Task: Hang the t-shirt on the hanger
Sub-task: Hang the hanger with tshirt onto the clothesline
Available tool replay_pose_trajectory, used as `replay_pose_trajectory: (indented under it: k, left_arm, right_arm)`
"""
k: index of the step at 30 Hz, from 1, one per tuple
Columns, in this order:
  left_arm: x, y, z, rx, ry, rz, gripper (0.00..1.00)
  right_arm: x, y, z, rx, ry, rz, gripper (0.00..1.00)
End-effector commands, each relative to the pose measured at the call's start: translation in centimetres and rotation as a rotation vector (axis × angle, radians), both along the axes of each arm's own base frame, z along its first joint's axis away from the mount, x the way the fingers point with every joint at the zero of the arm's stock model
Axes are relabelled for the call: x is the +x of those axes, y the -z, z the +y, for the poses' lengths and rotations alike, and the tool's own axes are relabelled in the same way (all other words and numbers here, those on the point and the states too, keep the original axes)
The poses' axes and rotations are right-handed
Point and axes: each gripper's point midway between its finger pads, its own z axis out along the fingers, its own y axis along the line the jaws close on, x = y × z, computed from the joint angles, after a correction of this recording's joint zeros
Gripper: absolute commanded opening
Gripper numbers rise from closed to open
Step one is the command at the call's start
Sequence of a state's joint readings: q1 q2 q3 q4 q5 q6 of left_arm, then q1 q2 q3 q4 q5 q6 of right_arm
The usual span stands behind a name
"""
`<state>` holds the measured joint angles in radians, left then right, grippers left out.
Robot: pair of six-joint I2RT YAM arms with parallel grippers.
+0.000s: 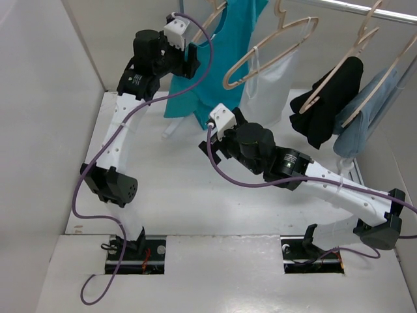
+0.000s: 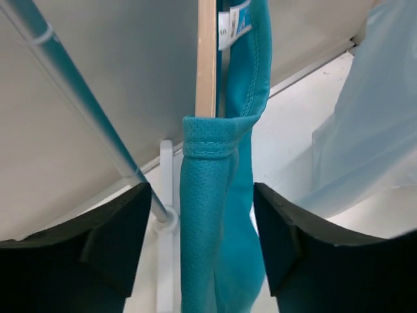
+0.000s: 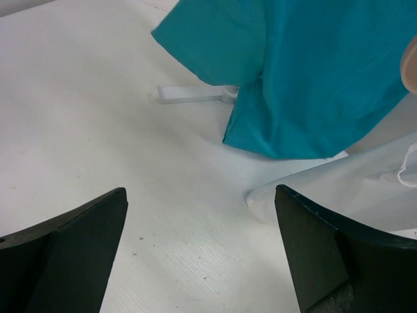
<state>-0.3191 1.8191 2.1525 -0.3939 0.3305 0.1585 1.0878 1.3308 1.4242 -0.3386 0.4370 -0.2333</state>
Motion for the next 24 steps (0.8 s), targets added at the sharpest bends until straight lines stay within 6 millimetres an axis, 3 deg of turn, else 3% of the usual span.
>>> replay_pose_trajectory:
  k: [1, 2, 3, 5, 9, 10, 12, 14, 15, 16, 17, 18, 19, 20, 21, 22, 24]
  left_arm:
    - [-3.1, -6.6, 1.4, -0.045, -0.02, -0.155, 0.64]
    - [-3.9, -8.0, 1.6, -0.064, -0.021, -0.185, 0.67]
    - [-4.3, -8.5, 1.8, -0.068, -0.021, -0.195, 0.82]
    - [-4.7, -8.9, 1.9, -0.079, -0.022, -0.198, 0.99]
    - [-7.3, -11.0, 3.1, -0.081, -0.039, -0.234, 0.99]
    - [-8.1, -11.9, 3.7, -0.085, -0.059, -0.25, 0.99]
    - [-8.2, -11.5, 4.4, -0.065, -0.092, -0.241, 0.99]
    - [-9.0, -11.7, 6.8, -0.059, -0.195, -0.245, 0.99]
    - [-8.7, -10.0, 8.0, -0.049, -0.249, -0.204, 0.99]
    - [-9.6, -10.6, 10.8, -0.071, -0.333, -0.219, 0.99]
    - [-9.6, -9.6, 13.0, -0.109, -0.428, -0.181, 0.99]
    - [-9.7, -8.6, 14.6, -0.129, -0.473, -0.159, 0.99]
    - [-9.2, -4.2, 16.2, -0.109, -0.524, -0.064, 0.99]
    - [-10.3, -4.0, 19.5, -0.128, -0.609, -0.08, 0.99]
    - [-10.5, -2.1, 20.9, -0.128, -0.651, -0.047, 0.99]
    - [-10.6, 3.1, 22.1, -0.104, -0.691, 0.053, 0.99]
    - [-12.0, 5.7, 24.4, -0.09, -0.776, 0.069, 0.99]
  right_arm:
    - [-0.5, -1.7, -0.4, 0.045, -0.001, -0.017, 0.99]
    - [-0.6, -1.6, -0.6, 0.045, -0.001, -0.016, 0.99]
    - [-0.6, -1.6, -0.6, 0.045, -0.001, -0.016, 0.99]
    - [-0.7, -1.1, -0.8, 0.044, 0.001, -0.005, 0.99]
    - [-1.3, -0.3, -0.5, 0.052, -0.031, 0.022, 0.99]
    - [-1.6, 1.0, -0.3, 0.043, -0.042, 0.055, 0.99]
    - [-1.9, 2.3, -0.2, 0.03, -0.046, 0.092, 0.99]
    - [-2.9, 5.1, -0.3, -0.007, -0.077, 0.157, 0.99]
    - [-3.0, 6.3, -0.5, 0.001, -0.063, 0.207, 0.99]
    - [-3.5, 8.0, -0.7, -0.017, -0.061, 0.255, 0.99]
    - [-3.3, 9.2, -1.1, -0.017, -0.036, 0.287, 0.99]
    - [-4.0, 12.2, -1.8, -0.05, -0.028, 0.341, 0.99]
    - [-4.2, 13.4, -2.6, -0.021, 0.012, 0.39, 0.99]
    - [-4.3, 14.6, -3.1, -0.007, 0.033, 0.427, 0.99]
    - [-4.1, 17.5, -4.9, -0.027, 0.09, 0.484, 0.99]
    - [-4.1, 18.1, -5.9, 0.024, 0.138, 0.527, 0.99]
    - [-2.8, 19.4, -8.8, 0.084, 0.248, 0.566, 0.99]
